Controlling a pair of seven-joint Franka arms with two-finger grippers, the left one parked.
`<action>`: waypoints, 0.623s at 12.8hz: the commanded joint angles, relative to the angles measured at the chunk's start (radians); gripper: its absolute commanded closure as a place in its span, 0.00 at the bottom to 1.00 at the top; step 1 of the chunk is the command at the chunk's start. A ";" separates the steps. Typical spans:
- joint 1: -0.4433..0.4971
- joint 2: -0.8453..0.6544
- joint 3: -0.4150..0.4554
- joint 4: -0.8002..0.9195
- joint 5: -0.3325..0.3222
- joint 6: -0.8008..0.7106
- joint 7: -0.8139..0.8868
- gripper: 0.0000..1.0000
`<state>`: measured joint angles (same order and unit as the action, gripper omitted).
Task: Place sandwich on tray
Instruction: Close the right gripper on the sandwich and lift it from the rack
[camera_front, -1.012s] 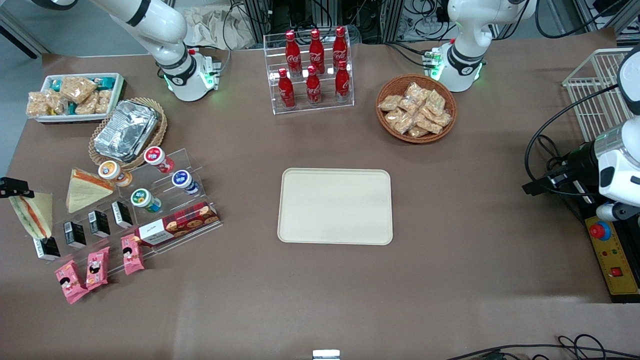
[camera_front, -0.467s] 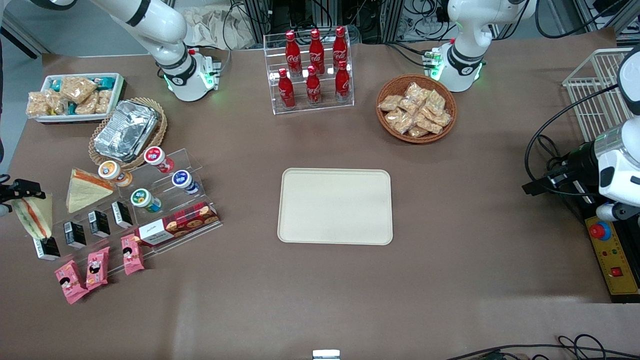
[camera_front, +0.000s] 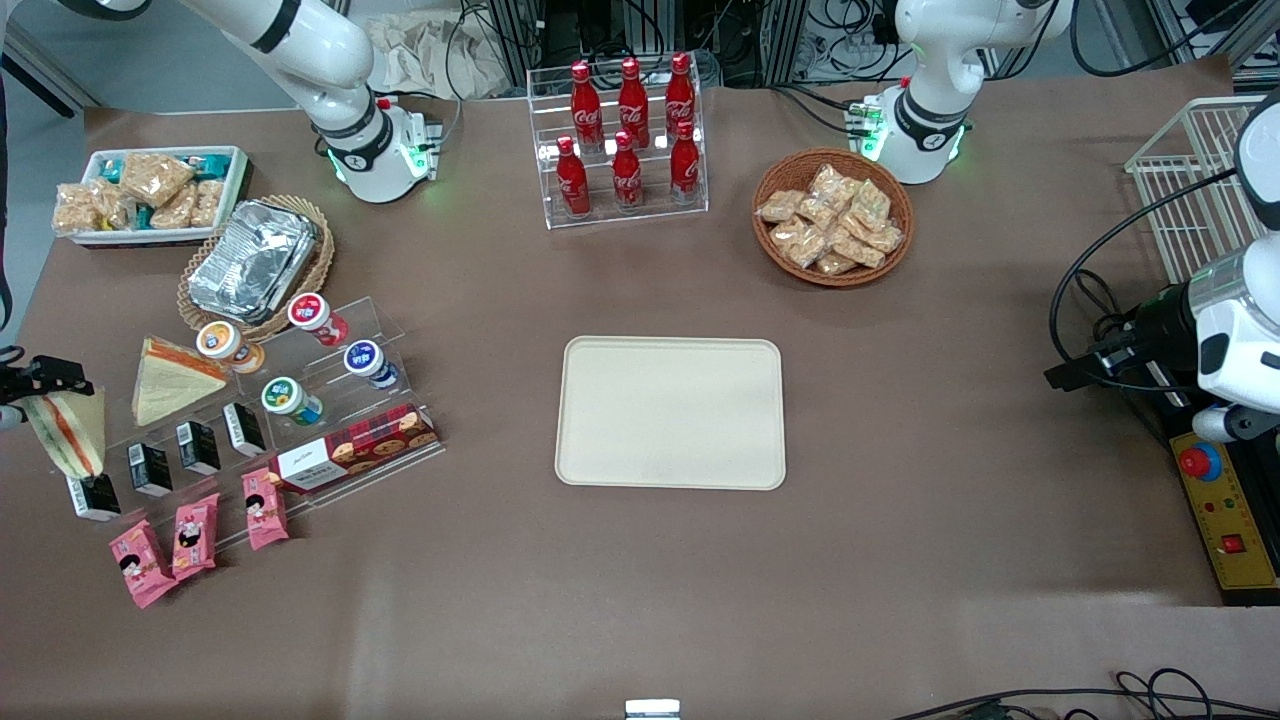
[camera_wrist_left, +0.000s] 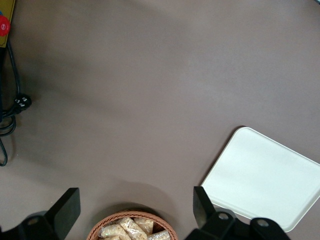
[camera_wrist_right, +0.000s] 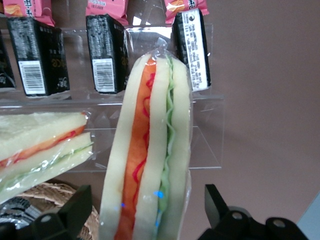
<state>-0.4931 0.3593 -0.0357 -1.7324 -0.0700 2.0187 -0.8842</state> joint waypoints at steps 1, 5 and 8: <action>-0.002 0.001 0.005 -0.018 -0.010 0.031 0.001 0.06; 0.008 -0.010 0.007 -0.004 -0.010 0.003 0.002 0.63; 0.008 -0.011 0.010 0.001 -0.010 0.000 -0.002 0.74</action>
<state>-0.4836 0.3567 -0.0312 -1.7358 -0.0700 2.0252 -0.8842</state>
